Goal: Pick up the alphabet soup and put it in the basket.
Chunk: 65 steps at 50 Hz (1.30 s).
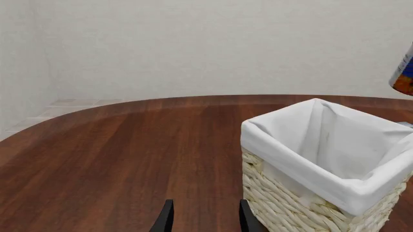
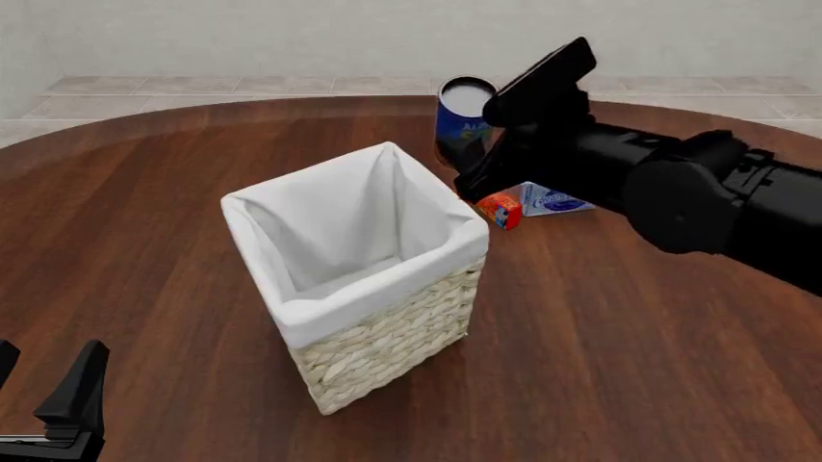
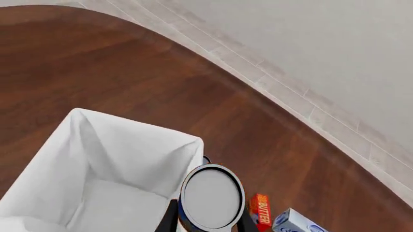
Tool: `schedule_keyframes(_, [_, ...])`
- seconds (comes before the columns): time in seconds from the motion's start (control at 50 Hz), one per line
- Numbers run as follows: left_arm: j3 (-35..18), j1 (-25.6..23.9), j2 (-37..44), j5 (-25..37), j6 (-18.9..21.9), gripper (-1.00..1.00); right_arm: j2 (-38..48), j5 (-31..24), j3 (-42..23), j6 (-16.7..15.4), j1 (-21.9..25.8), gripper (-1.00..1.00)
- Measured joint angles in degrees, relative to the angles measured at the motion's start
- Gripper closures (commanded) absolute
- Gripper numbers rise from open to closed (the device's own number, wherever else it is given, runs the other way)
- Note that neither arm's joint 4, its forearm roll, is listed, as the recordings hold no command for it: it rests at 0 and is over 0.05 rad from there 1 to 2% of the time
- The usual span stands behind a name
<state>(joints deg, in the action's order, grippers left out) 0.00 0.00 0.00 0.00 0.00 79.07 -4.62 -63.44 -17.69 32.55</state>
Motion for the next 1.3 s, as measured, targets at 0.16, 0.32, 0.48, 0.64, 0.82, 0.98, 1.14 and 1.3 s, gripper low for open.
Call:
schedule_keyframes(0.16, [0.0,0.0,0.0,0.0,0.0,-1.00,1.9,-0.2,-1.4,-0.1,1.4,1.00])
schedule_keyframes(0.32, [0.0,0.0,0.0,0.0,0.0,-1.00,4.0,-0.4,-3.1,-0.1,3.0,1.00])
schedule_keyframes(0.48, [0.0,0.0,0.0,0.0,0.0,-1.00,5.7,-0.7,-4.9,-0.1,4.4,1.00])
schedule_keyframes(0.64, [0.0,0.0,0.0,0.0,0.0,-1.00,7.4,-1.0,-6.4,-0.1,5.8,1.00])
schedule_keyframes(0.82, [0.0,0.0,0.0,0.0,0.0,-1.00,9.0,-1.3,-7.4,-0.1,7.3,1.00])
schedule_keyframes(0.98, [0.0,0.0,0.0,0.0,0.0,-1.00,10.5,-1.7,-8.3,-0.2,8.3,1.00])
schedule_keyframes(1.14, [0.0,0.0,0.0,0.0,0.0,-1.00,12.3,-2.4,-9.2,-0.5,9.1,1.00])
schedule_keyframes(1.3, [0.0,0.0,0.0,0.0,0.0,-1.00,14.4,-3.2,-10.4,-0.8,9.6,1.00])
